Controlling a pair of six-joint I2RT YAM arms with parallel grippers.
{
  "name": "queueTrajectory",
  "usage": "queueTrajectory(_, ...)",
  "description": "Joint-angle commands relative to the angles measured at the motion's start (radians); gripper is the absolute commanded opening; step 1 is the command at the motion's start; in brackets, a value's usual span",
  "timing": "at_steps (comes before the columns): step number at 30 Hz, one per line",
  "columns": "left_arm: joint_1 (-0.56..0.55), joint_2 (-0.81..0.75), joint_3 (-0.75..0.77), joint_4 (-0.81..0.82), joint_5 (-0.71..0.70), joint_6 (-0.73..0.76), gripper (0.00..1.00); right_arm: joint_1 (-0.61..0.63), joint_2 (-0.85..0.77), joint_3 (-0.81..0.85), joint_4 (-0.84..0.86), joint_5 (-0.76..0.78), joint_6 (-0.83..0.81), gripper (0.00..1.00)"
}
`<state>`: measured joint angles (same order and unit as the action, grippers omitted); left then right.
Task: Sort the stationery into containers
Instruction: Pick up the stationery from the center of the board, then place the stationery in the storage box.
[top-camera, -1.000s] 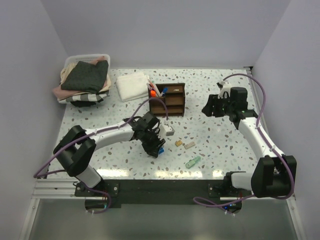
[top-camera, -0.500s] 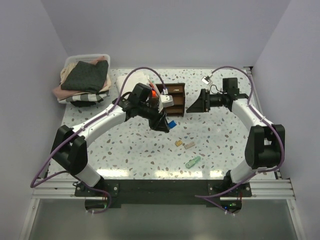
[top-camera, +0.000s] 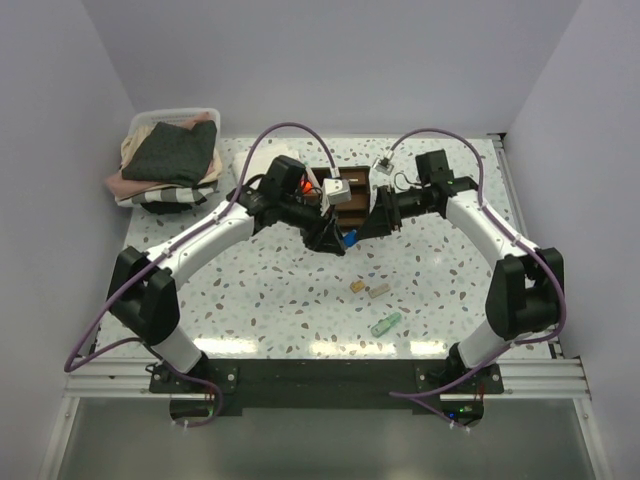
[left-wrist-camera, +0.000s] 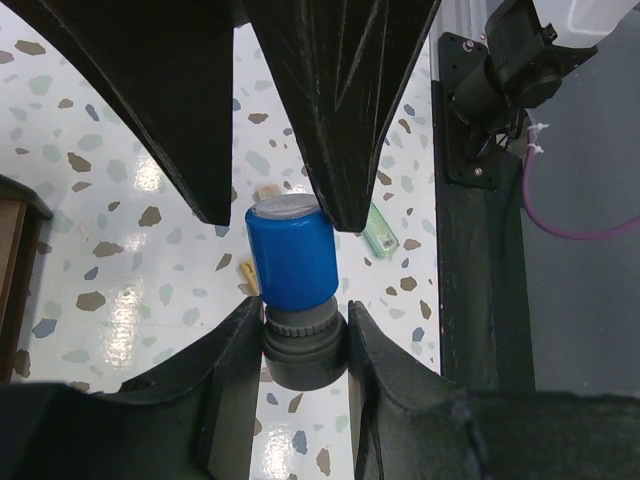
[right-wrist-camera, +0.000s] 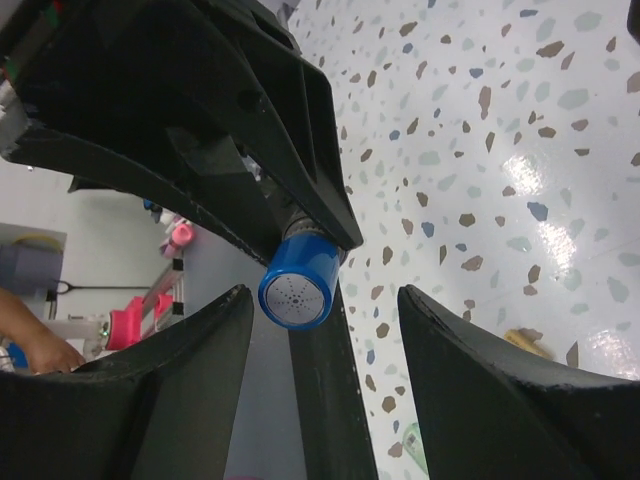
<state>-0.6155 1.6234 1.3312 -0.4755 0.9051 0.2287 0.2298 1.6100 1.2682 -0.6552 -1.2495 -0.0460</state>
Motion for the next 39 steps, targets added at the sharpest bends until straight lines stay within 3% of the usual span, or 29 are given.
queueTrajectory(1,0.005,0.003,0.043,0.043,0.017,0.009,0.00,0.005,-0.015,0.042,-0.090,0.039,-0.087,0.64)
queueTrajectory(17,0.005,0.003,0.036,0.058,0.012,0.006,0.00,0.036,-0.012,0.056,-0.015,0.035,-0.028,0.63)
queueTrajectory(23,0.005,0.004,0.013,0.064,0.015,-0.008,0.00,0.042,-0.009,0.065,0.032,0.025,0.018,0.58)
queueTrajectory(30,0.005,0.012,0.014,0.072,0.018,-0.014,0.00,0.043,-0.007,0.056,0.057,0.025,0.034,0.36)
queueTrajectory(35,0.005,0.020,0.023,0.072,-0.004,-0.014,0.00,0.046,-0.007,0.077,0.031,0.047,0.017,0.12)
queueTrajectory(36,0.005,0.020,0.028,0.068,-0.018,-0.009,0.05,0.048,-0.009,0.089,0.008,0.067,-0.001,0.09)
queueTrajectory(37,0.005,0.016,0.037,0.058,-0.046,-0.008,0.24,0.048,-0.012,0.106,-0.021,0.087,-0.064,0.06)
queueTrajectory(39,0.007,-0.006,0.045,0.046,-0.168,0.018,0.36,0.048,-0.009,0.175,-0.141,0.191,-0.156,0.04)
